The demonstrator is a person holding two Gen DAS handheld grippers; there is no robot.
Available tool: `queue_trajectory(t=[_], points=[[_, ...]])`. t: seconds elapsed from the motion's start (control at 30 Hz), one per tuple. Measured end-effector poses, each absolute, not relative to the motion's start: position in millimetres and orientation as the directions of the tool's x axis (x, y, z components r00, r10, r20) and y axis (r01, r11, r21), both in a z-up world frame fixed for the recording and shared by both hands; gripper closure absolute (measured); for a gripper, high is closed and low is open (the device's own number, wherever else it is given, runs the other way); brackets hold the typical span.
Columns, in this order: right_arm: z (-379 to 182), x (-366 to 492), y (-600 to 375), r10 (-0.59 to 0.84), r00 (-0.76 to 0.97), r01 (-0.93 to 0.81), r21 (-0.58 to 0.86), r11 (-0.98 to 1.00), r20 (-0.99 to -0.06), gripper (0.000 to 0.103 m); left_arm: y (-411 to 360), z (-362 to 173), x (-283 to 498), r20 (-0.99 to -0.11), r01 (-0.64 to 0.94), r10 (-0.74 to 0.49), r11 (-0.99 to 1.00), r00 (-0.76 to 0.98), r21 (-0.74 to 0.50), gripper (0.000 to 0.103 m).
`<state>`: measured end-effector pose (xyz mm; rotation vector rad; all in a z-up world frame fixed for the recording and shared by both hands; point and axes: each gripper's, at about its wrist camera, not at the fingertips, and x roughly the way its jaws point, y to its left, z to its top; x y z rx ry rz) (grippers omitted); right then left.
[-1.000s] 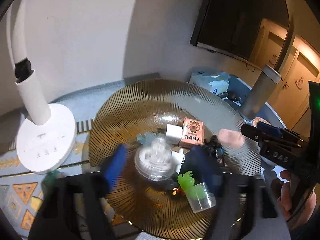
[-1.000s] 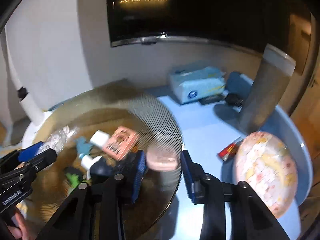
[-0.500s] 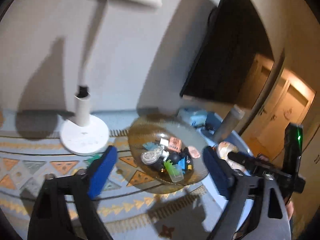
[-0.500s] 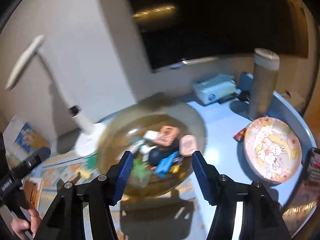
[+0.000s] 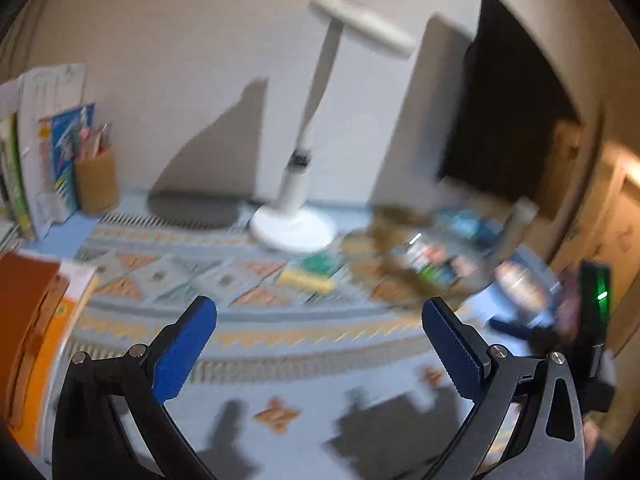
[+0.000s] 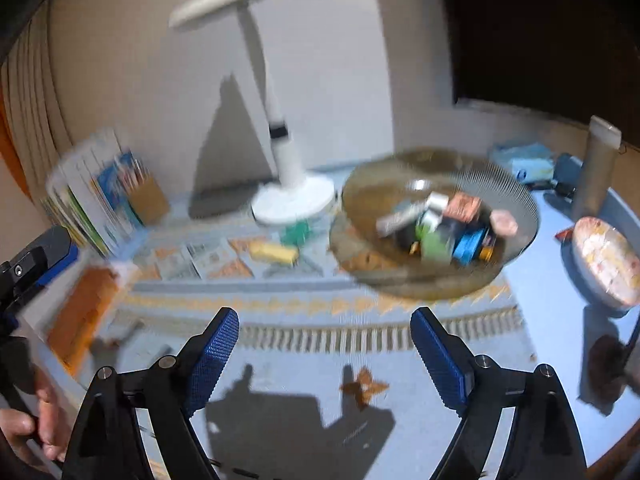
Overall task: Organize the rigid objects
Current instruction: 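Open both grippers to drop the dispenser and eraser into the bowl, then move both open grippers back from the bowl toward the yellow stick and green tree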
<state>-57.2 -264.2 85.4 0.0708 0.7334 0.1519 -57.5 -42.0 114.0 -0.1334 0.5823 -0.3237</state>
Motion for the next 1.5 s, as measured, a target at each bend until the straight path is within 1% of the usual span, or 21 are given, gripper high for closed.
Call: queue_trajectory(t=[0.07, 0.13, 0.27, 0.37, 0.47, 0.6, 1.03, 1.17, 1.2, 1.3, 1.33, 1.37, 1.43, 1.47, 1.5], points=[[63, -53, -254, 0.119, 0.720, -0.115, 0.052, 0.992, -0.683, 0.016, -42, 85, -48, -0.564, 0.229, -0.279, 0.960, 0.777, -0.160, 0.001], [46, -48, -251, 0.102, 0.708, -0.121, 0.022, 0.992, -0.699, 0.016, -41, 63, -40, -0.601, 0.210, -0.241, 0.970, 0.762, -0.123, 0.001], [34, -40, -255, 0.047, 0.716, -0.103, -0.038, 0.994, -0.697, 0.016, -36, 38, -30, -0.626, 0.191, -0.224, 0.974, 0.747, -0.120, 0.001], [26, -33, -261, 0.018, 0.712, -0.076, -0.052, 0.996, -0.701, 0.016, -34, 33, -25, -0.662, 0.201, -0.246, 0.969, 0.708, -0.145, 0.001], [18, -27, -268, 0.028, 0.688, -0.061, -0.019, 0.998, -0.725, 0.016, -32, 29, -22, -0.683, 0.199, -0.265, 0.964, 0.681, -0.176, 0.001], [19, -29, -273, 0.045, 0.696, -0.059, 0.006, 0.998, -0.717, 0.016, -32, 22, -15, -0.717, 0.182, -0.258, 0.966, 0.647, -0.184, 0.001], [13, -21, -267, 0.047, 0.664, -0.080, -0.008, 0.997, -0.746, 0.014, -35, 20, -11, -0.734, 0.184, -0.243, 0.970, 0.635, -0.161, 0.001], [13, -20, -268, 0.040, 0.660, -0.070, -0.009, 0.998, -0.751, 0.014, -36, 18, -6, -0.750, 0.160, -0.216, 0.976, 0.626, -0.147, 0.001], [12, -19, -269, 0.039, 0.657, -0.066, -0.006, 0.998, -0.752, 0.014, -37, 19, -2, -0.753, 0.162, -0.227, 0.974, 0.618, -0.160, 0.001], [14, -20, -275, 0.037, 0.668, -0.043, 0.012, 0.999, -0.743, 0.014, -45, 30, 21, -0.749, 0.175, -0.333, 0.942, 0.573, -0.285, 0.001], [15, -21, -277, 0.036, 0.672, -0.032, 0.020, 0.999, -0.740, 0.014, -52, 36, 30, -0.741, 0.188, -0.351, 0.936, 0.572, -0.298, 0.001], [16, -20, -279, 0.034, 0.672, -0.022, 0.025, 0.999, -0.740, 0.014, -63, 41, 41, -0.741, 0.189, -0.329, 0.944, 0.586, -0.269, 0.001], [14, -14, -282, 0.045, 0.651, -0.020, 0.042, 0.999, -0.758, 0.014, -90, 42, 60, -0.758, 0.204, -0.250, 0.966, 0.603, -0.157, 0.001], [14, -10, -284, 0.060, 0.639, -0.024, 0.058, 0.998, -0.767, 0.014, -105, 40, 72, -0.765, 0.218, -0.216, 0.971, 0.607, -0.100, 0.001], [13, -7, -287, 0.088, 0.624, -0.027, 0.092, 0.995, -0.776, 0.014, -116, 36, 80, -0.769, 0.221, -0.193, 0.973, 0.610, -0.069, 0.001]])
